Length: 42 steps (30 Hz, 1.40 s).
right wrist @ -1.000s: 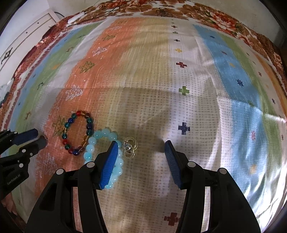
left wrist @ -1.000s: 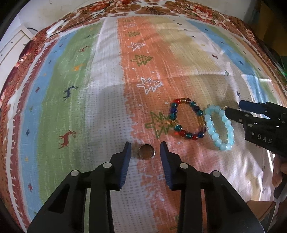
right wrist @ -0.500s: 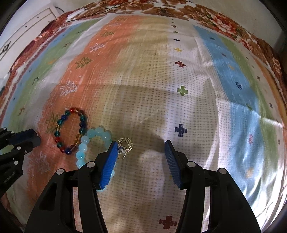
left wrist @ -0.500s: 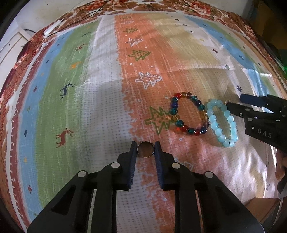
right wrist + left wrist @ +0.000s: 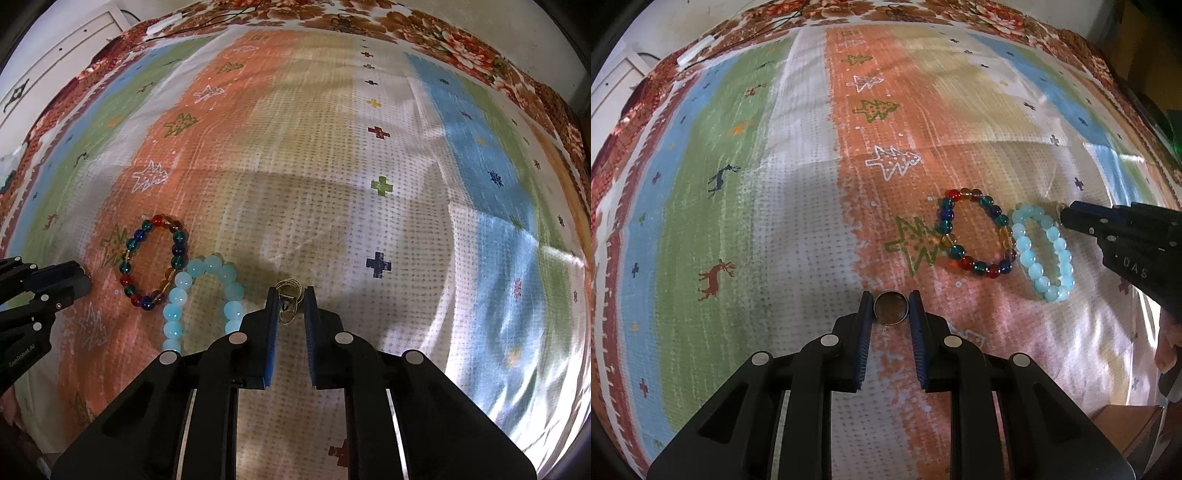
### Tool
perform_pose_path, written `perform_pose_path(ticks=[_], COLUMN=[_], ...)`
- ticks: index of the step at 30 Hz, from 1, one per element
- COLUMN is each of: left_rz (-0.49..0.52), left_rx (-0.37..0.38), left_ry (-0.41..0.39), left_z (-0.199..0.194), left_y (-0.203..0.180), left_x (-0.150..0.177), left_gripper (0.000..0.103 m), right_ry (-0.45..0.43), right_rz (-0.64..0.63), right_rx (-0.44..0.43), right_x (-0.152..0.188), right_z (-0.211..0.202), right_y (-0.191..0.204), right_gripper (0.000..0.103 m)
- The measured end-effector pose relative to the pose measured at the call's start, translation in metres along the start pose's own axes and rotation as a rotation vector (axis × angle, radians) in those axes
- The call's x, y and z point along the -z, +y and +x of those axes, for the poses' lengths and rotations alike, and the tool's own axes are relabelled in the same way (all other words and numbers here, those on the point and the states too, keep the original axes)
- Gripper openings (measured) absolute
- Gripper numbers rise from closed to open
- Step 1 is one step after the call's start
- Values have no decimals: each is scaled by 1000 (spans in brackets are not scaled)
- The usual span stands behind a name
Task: Organize jewelry
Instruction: 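Lift the ring with the left tool while the right tool lifts the charm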
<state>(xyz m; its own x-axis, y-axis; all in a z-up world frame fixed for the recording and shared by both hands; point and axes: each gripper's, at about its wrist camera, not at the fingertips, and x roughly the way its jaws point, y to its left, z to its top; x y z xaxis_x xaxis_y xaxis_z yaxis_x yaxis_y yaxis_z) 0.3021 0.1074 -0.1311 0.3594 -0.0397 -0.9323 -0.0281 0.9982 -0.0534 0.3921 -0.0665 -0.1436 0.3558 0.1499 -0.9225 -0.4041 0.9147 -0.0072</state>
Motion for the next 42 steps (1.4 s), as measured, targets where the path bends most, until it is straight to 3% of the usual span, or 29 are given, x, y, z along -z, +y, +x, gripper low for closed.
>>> perform_pose_path(ticks=[17, 42], left_rz=[-41, -78], left_rx=[20, 23], left_ry=[-31, -171], left_z=[-14, -88], left_y=[6, -32], left_x=[-4, 21], left_gripper=[19, 19], right_ry=[-13, -134], right_rz=[-15, -42], right_rx=[4, -16], right_x=[3, 47], right_z=[-12, -95], right_y=[1, 11], right_gripper=[12, 12])
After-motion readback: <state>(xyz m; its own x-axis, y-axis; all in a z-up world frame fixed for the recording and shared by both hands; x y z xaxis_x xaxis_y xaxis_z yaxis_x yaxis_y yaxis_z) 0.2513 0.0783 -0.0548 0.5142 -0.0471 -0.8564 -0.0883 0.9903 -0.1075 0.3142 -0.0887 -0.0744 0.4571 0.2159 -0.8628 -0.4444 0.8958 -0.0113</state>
